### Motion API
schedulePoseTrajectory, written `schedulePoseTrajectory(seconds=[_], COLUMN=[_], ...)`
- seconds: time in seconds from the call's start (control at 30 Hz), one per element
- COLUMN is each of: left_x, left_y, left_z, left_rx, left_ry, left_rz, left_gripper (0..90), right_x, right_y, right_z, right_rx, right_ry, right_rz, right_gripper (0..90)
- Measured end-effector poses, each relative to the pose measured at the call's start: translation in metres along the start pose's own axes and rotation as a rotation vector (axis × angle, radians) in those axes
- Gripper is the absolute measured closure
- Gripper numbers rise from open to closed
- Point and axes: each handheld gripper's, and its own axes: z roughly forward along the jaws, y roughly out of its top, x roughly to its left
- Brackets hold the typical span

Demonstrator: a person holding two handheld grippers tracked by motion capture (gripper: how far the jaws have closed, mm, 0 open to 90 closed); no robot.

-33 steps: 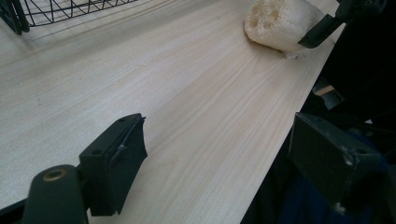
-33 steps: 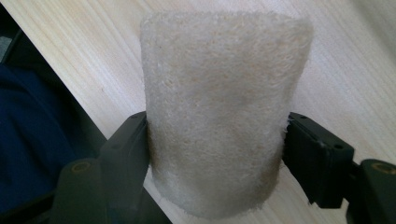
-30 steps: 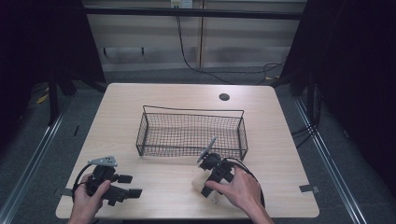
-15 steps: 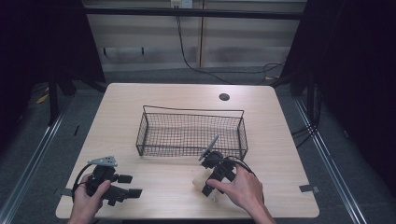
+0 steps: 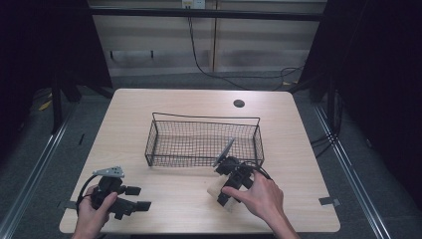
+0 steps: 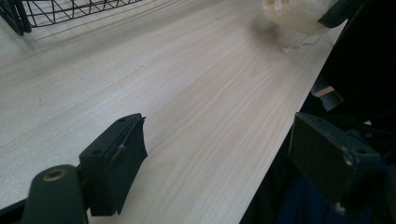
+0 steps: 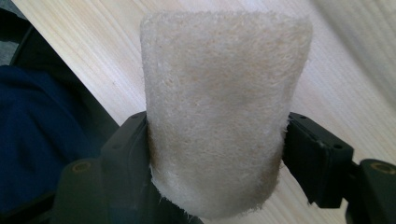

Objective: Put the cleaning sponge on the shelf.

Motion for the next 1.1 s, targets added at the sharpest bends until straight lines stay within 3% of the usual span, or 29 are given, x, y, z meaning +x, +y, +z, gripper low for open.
schedulePoseTrajectory(seconds=[0.37, 1.1], left_x=[0.0, 0.0], left_y=[0.0, 0.0], left_z=[0.0, 0.001], left_rx=[-0.003, 0.005], left_ry=[0.004, -0.003], left_rz=[-0.001, 0.002], left_gripper=[18.3, 18.3], right_x=[0.003, -0.004], right_y=[0.004, 0.018], right_z=[-0.021, -0.064], right_rx=[0.018, 0.01], right_ry=[-0.015, -0.036], right_rz=[0.006, 0.02], right_gripper=[28.1, 28.1])
